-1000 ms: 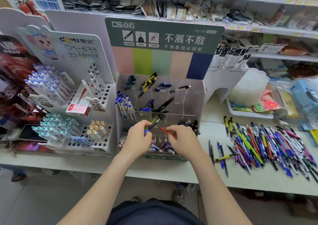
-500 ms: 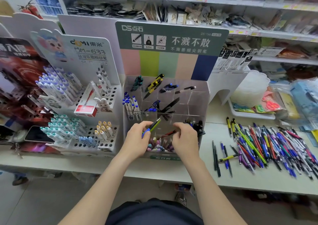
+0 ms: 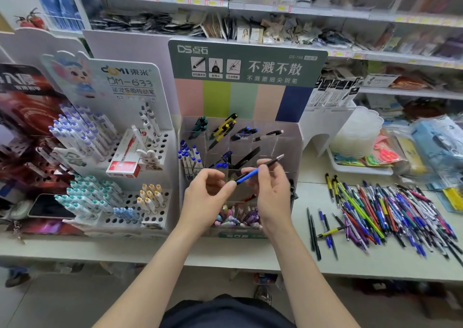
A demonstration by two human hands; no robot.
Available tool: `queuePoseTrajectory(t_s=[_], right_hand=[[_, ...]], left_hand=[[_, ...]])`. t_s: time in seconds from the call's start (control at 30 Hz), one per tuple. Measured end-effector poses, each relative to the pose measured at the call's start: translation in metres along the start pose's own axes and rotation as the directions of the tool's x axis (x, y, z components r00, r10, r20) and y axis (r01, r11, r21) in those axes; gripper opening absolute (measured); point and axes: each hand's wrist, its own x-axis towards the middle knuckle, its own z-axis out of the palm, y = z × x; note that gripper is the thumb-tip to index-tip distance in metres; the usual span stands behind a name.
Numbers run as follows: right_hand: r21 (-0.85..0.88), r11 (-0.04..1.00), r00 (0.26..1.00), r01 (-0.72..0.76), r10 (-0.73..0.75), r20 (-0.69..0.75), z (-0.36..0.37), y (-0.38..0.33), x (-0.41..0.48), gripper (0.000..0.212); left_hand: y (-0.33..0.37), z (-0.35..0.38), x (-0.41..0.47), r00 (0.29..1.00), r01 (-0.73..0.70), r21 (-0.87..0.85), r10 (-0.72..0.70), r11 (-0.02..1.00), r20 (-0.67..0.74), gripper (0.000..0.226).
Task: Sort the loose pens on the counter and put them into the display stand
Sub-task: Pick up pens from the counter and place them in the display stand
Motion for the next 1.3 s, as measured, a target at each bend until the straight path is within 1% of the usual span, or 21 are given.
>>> queuePoseTrajectory(t_s=[0.1,0.13,0.2,0.27,0.37,0.4,0.5,0.6,0.67,0.7,0.73,0.83,0.87,0.93,1.0,1.03,1.07,1.13,1.2,1.23,1.3], right_hand=[[0.005,0.998,0.997,0.069,-0.069,0.037,-0.005,-0.016,0.009,0.025],[-0.056,0.993,0.995,0.100,-0.099,0.026,-0.006,-0.019,0.011,0.025],[-0.309,0.934,0.980,0.181,-0.197,-0.023,-0.007,-0.021,0.020,0.027],[-0.522,0.829,0.966,0.201,-0.258,-0.036,-0.006,-0.028,0.031,0.029],[-0.626,0.753,0.962,0.201,-0.271,-0.017,-0.001,-0.049,0.047,0.017],[-0.678,0.697,0.952,0.231,-0.306,0.010,0.000,-0.055,0.054,0.016],[-0.848,0.439,0.910,0.299,-0.397,0.115,0.000,-0.070,0.077,0.025],[-0.944,0.206,0.924,0.259,-0.336,0.180,0.002,-0.077,0.098,0.029],[-0.943,0.134,0.914,0.303,-0.322,0.248,0.008,-0.079,0.107,0.030],[-0.922,0.143,0.893,0.360,-0.338,0.297,0.011,-0.079,0.110,0.032],[-0.889,0.185,0.873,0.419,-0.351,0.338,0.013,-0.078,0.113,0.035],[-0.793,0.370,0.864,0.484,-0.348,0.364,0.016,-0.068,0.121,0.047],[-0.789,0.378,0.861,0.484,-0.363,0.355,0.015,-0.063,0.121,0.048],[-0.800,0.325,0.819,0.504,-0.474,0.323,0.010,-0.056,0.115,0.049],[-0.766,0.351,0.747,0.538,-0.619,0.241,0.003,-0.051,0.100,0.049],[-0.732,0.389,0.718,0.560,-0.669,0.193,-0.001,-0.048,0.089,0.047],[-0.690,0.443,0.714,0.572,-0.683,0.154,-0.005,-0.044,0.078,0.044],[-0.610,0.590,0.797,0.528,-0.593,0.116,-0.016,-0.034,0.059,0.036],[-0.589,0.697,0.894,0.408,-0.436,0.103,-0.029,-0.021,0.047,0.034],[-0.599,0.717,0.923,0.357,-0.371,0.106,-0.037,-0.014,0.043,0.034],[-0.627,0.721,0.951,0.294,-0.289,0.114,-0.054,-0.003,0.036,0.034]], left_hand=[[0.002,0.006,0.002,0.997,-0.051,0.087,0.055,0.995,-0.045,0.064],[0.002,0.008,0.003,0.996,-0.067,0.107,0.072,0.992,-0.048,0.076],[0.004,0.013,0.005,0.997,-0.073,0.113,0.076,0.991,-0.020,0.091],[0.006,0.016,0.010,0.996,-0.087,0.146,0.086,0.985,0.012,0.090],[0.009,0.017,0.020,0.998,-0.062,0.192,0.062,0.979,0.010,0.091],[0.011,0.017,0.023,0.999,-0.046,0.197,0.046,0.979,0.007,0.088],[0.016,0.017,0.032,0.999,-0.051,0.234,0.048,0.971,0.018,0.073],[0.016,0.018,0.036,0.997,-0.076,0.258,0.068,0.963,0.040,0.061],[0.015,0.019,0.037,0.992,-0.117,0.280,0.101,0.953,0.070,0.056],[0.014,0.020,0.037,0.989,-0.137,0.287,0.117,0.948,0.087,0.056],[0.014,0.021,0.037,0.987,-0.149,0.289,0.123,0.946,0.103,0.057],[0.012,0.022,0.039,0.978,-0.179,0.299,0.136,0.937,0.157,0.061],[0.011,0.022,0.039,0.971,-0.202,0.308,0.150,0.930,0.184,0.060],[0.011,0.023,0.039,0.960,-0.244,0.306,0.185,0.920,0.209,0.060],[0.010,0.024,0.038,0.964,-0.258,0.266,0.231,0.929,0.130,0.062],[0.009,0.026,0.037,0.963,-0.269,0.251,0.261,0.930,0.066,0.061],[0.009,0.028,0.036,0.956,-0.285,0.250,0.294,0.926,0.000,0.057],[0.012,0.033,0.032,0.930,-0.312,0.262,0.350,0.913,-0.112,0.045],[0.015,0.040,0.027,0.912,-0.332,0.261,0.379,0.906,-0.156,0.033],[0.017,0.044,0.023,0.917,-0.341,0.248,0.379,0.907,-0.125,0.029],[0.018,0.056,0.016,0.938,-0.344,0.226,0.346,0.911,0.032,0.024]])
